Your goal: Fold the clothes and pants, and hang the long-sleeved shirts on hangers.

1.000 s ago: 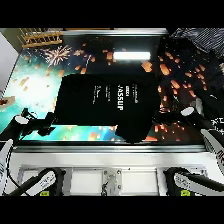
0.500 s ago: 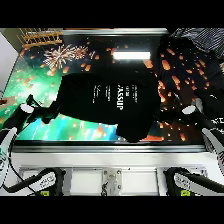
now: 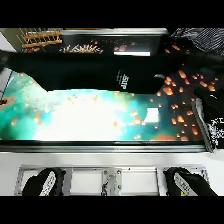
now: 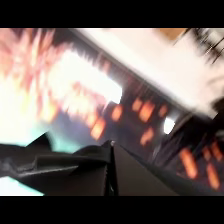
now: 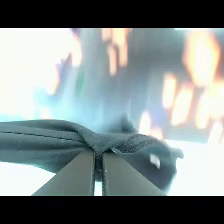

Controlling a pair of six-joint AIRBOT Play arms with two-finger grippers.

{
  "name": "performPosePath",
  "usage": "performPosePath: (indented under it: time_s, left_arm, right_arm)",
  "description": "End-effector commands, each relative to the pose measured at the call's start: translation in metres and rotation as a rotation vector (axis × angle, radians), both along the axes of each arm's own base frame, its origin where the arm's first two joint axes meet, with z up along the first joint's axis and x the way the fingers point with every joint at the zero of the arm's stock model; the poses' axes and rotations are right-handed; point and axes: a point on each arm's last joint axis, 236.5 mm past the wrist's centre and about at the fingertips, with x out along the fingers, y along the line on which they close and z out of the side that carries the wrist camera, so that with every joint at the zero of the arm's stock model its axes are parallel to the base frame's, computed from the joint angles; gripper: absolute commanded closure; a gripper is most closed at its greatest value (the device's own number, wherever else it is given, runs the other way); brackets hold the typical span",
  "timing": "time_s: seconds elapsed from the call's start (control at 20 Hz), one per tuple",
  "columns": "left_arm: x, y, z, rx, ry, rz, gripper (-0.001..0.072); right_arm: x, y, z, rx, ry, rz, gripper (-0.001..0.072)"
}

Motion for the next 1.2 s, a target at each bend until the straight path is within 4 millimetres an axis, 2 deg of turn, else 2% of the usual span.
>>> performPosePath:
  time_s: [0.0, 0.1, 0.2, 0.3, 0.4, 0.5, 0.55, 0.65, 0.8, 0.95, 1.05, 1.15]
  left_arm:
    - [-0.108, -0.032, 0.132, 0.13, -0.351, 0.009, 0.07]
    - [-0.158, -0.048, 0.167, 0.166, -0.469, 0.01, 0.07]
    - [-0.195, -0.059, 0.184, 0.189, -0.547, 0.01, 0.07]
    - [-0.216, -0.066, 0.191, 0.2, -0.586, 0.01, 0.07]
    - [-0.213, -0.067, 0.185, 0.2, -0.562, 0.001, 0.0701]
    - [-0.186, -0.065, 0.162, 0.192, -0.448, -0.029, 0.0701]
    - [-0.166, -0.063, 0.144, 0.186, -0.364, -0.05, 0.0701]
    - [-0.115, -0.056, 0.092, 0.158, -0.143, -0.101, 0.07]
    - [-0.038, -0.04, 0.0, 0.088, 0.196, -0.176, 0.07]
    - [0.038, -0.029, -0.109, 0.01, 0.496, -0.257, 0.07]
    - [0.079, -0.037, -0.188, -0.034, 0.665, -0.32, 0.07]
    - [0.108, -0.05, -0.264, -0.081, 0.799, -0.354, 0.07]
  right_arm:
    - [-0.089, 0.007, 0.152, -0.052, -0.39, -0.03, 0.0697]
    - [-0.135, 0.008, 0.188, -0.066, -0.52, -0.054, 0.0697]
    - [-0.169, 0.008, 0.201, -0.112, -0.575, -0.077, 0.0697]
    - [-0.19, 0.007, 0.207, -0.141, -0.609, -0.094, 0.0697]
    - [-0.196, 0.005, 0.204, -0.133, -0.592, -0.108, 0.0697]
    - [-0.184, 0.001, 0.183, -0.13, -0.492, -0.116, 0.0697]
    - [-0.171, -0.002, 0.164, -0.129, -0.41, -0.117, 0.0698]
    - [-0.141, -0.006, 0.118, -0.114, -0.215, -0.102, 0.0697]
    - [-0.083, -0.007, 0.021, -0.098, 0.156, -0.038, 0.0697]
    - [-0.027, -0.012, -0.087, -0.071, 0.492, 0.007, 0.0697]
    - [0.005, -0.013, -0.156, -0.057, 0.667, 0.03, 0.0697]
    - [0.031, -0.011, -0.223, -0.039, 0.804, 0.043, 0.0697]
